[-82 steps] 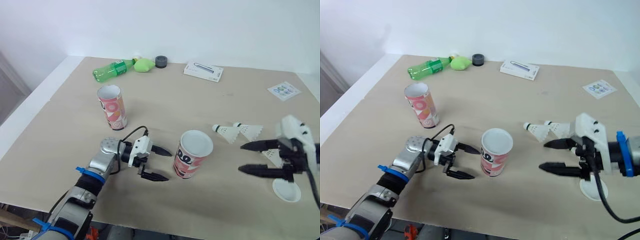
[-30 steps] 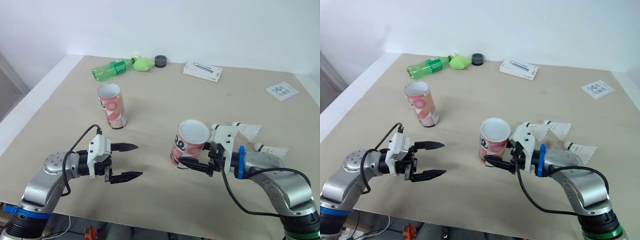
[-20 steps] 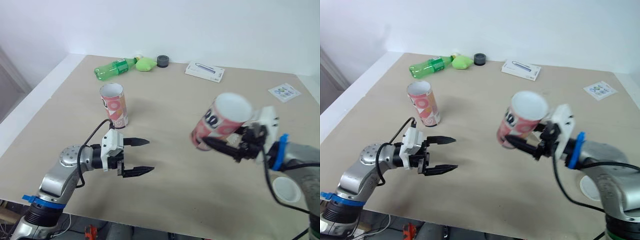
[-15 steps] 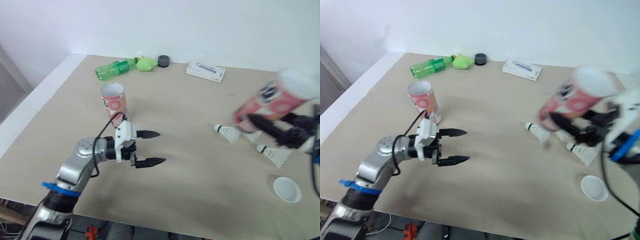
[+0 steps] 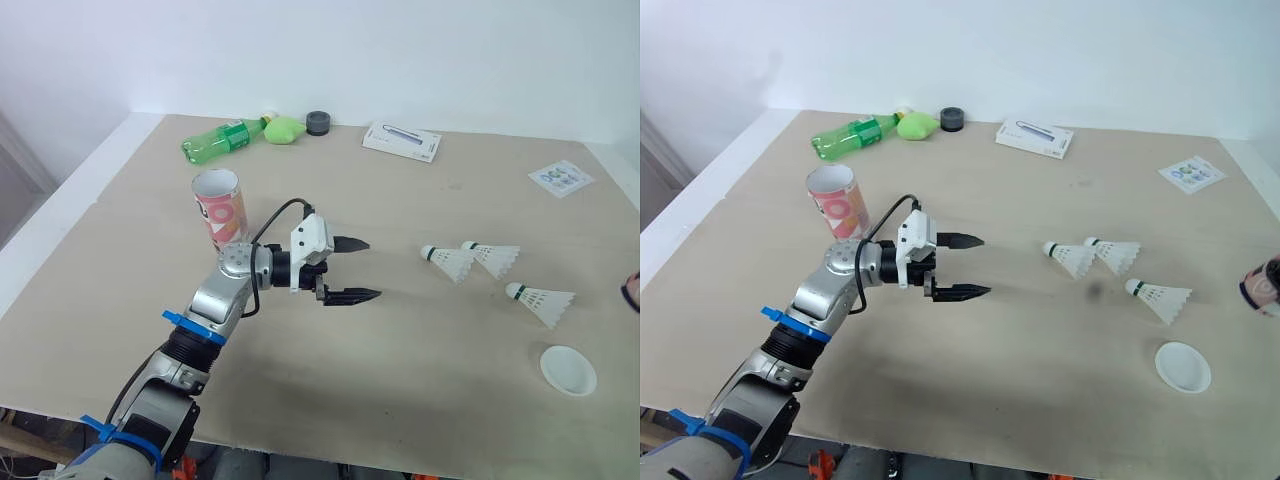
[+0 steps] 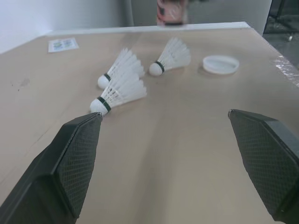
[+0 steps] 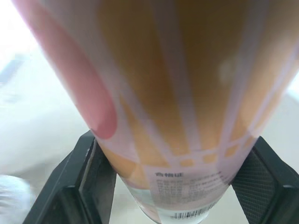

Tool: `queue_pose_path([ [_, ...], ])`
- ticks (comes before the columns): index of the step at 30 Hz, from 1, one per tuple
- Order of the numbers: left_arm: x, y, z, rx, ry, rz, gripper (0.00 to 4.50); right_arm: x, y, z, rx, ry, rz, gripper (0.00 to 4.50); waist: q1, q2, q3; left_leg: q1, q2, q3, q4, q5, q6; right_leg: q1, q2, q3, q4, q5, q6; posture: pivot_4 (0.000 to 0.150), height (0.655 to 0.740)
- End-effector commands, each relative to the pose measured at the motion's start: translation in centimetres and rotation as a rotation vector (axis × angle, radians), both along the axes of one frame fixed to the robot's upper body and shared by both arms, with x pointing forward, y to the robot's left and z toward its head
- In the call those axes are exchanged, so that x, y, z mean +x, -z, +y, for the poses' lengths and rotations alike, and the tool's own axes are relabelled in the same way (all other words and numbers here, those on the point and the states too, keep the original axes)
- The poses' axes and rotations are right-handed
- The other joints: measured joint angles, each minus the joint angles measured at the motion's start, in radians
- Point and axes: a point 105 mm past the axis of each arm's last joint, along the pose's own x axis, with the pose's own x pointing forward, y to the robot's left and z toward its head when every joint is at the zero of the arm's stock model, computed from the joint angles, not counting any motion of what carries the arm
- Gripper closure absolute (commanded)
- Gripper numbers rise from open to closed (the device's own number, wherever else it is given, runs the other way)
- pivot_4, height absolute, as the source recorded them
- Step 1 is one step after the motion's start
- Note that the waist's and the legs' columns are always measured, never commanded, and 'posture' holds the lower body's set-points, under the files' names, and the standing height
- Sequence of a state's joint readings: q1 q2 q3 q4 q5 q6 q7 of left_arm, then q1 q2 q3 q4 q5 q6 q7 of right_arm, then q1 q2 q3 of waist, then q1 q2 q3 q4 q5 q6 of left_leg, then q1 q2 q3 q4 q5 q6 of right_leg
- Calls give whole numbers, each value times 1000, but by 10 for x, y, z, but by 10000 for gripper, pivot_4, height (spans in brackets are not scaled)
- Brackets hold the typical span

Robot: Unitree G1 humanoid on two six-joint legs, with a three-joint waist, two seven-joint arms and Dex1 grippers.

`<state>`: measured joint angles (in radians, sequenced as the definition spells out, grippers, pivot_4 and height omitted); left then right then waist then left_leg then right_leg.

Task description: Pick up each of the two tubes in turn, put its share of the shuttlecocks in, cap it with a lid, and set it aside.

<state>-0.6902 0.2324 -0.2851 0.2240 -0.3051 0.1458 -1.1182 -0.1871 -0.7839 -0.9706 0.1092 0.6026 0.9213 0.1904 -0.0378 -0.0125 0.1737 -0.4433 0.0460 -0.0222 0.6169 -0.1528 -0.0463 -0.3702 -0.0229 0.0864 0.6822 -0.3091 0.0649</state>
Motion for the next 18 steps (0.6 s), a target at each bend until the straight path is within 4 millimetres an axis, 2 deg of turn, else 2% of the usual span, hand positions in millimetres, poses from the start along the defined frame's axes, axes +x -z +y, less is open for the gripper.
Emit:
queue_pose_path([
  [1, -3, -8, -4, -10, 33, -50, 0, 7, -4, -3, 1, 17, -23, 11079, -4, 3, 0, 0, 0, 1, 0, 0, 0, 0, 0, 1, 0, 0, 0, 1500, 7203],
  [8, -3, -8, 1, -2, 24, -53, 0, 15, 9, -5, 6, 30, -14, 11079, -7, 3, 0, 0, 0, 1, 0, 0, 0, 0, 0, 1, 0, 0, 1, 1500, 7203],
  [13, -3, -6, 2, 0, 14, -58, 0, 19, 9, 2, -173, -3, 49, 11079, -7, 3, 0, 0, 0, 1, 0, 0, 0, 0, 0, 1, 0, -1, 3, 1500, 7203],
  [18, -4, -5, 3, -5, 5, -53, 0, 25, 28, 3, -153, -4, 77, 11079, -8, 3, 0, 1, 0, 2, 0, 0, 0, 0, 0, 2, 0, 0, 4, 1500, 7203],
])
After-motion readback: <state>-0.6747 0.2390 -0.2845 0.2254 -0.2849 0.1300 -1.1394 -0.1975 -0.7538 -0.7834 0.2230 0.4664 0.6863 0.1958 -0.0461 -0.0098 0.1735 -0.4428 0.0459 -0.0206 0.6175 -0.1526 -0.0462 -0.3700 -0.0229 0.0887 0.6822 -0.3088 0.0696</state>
